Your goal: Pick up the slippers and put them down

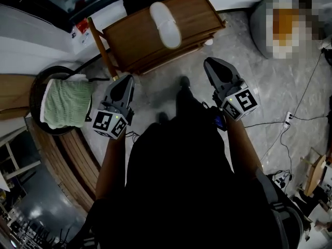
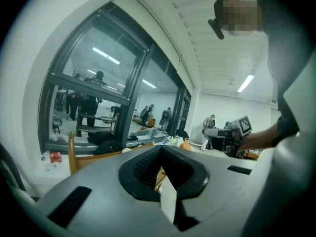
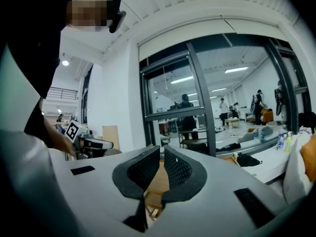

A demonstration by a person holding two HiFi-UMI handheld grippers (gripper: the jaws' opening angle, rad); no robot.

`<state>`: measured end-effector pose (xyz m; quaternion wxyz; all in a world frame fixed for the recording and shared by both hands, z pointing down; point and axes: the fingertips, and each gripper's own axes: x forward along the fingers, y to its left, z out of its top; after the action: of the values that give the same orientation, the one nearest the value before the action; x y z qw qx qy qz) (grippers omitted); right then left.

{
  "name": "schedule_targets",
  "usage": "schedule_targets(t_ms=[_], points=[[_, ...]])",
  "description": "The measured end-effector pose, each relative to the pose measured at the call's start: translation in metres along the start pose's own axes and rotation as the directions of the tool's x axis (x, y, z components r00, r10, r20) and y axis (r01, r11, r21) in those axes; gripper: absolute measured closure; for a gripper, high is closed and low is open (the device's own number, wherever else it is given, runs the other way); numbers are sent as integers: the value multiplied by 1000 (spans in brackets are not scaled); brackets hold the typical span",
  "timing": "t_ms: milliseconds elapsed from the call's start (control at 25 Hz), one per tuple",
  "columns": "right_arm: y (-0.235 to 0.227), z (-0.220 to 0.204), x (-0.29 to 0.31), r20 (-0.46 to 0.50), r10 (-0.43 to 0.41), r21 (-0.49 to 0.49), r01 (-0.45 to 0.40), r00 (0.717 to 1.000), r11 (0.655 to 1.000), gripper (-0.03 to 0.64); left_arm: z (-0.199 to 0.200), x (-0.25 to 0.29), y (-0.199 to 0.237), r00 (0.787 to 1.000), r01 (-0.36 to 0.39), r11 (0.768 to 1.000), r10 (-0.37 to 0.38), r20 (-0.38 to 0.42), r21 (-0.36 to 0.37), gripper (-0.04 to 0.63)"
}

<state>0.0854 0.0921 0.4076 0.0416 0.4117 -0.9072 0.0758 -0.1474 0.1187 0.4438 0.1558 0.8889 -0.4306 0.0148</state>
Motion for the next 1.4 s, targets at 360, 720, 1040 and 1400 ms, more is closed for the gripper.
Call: schedule_targets(t_ms=[360,720,1040,1400], points=[[-85,14,77,-15,202,84,-200,979,976,588,48,106,21,997,-80,997,80,10,12,584],[-146,15,125,21,361,236,-355,932,904,588,72,179,32,990,-139,990,139,-2,0,584],[-153,-58,149,-67,357,495,-279,932,823,588,39,205,51,989,-118,991,112,-100,-65,584],[-144,-130,144,-137,324,676,-151,936,722,586,-39,227,54,983,-63,978,26,-183,-198,584]])
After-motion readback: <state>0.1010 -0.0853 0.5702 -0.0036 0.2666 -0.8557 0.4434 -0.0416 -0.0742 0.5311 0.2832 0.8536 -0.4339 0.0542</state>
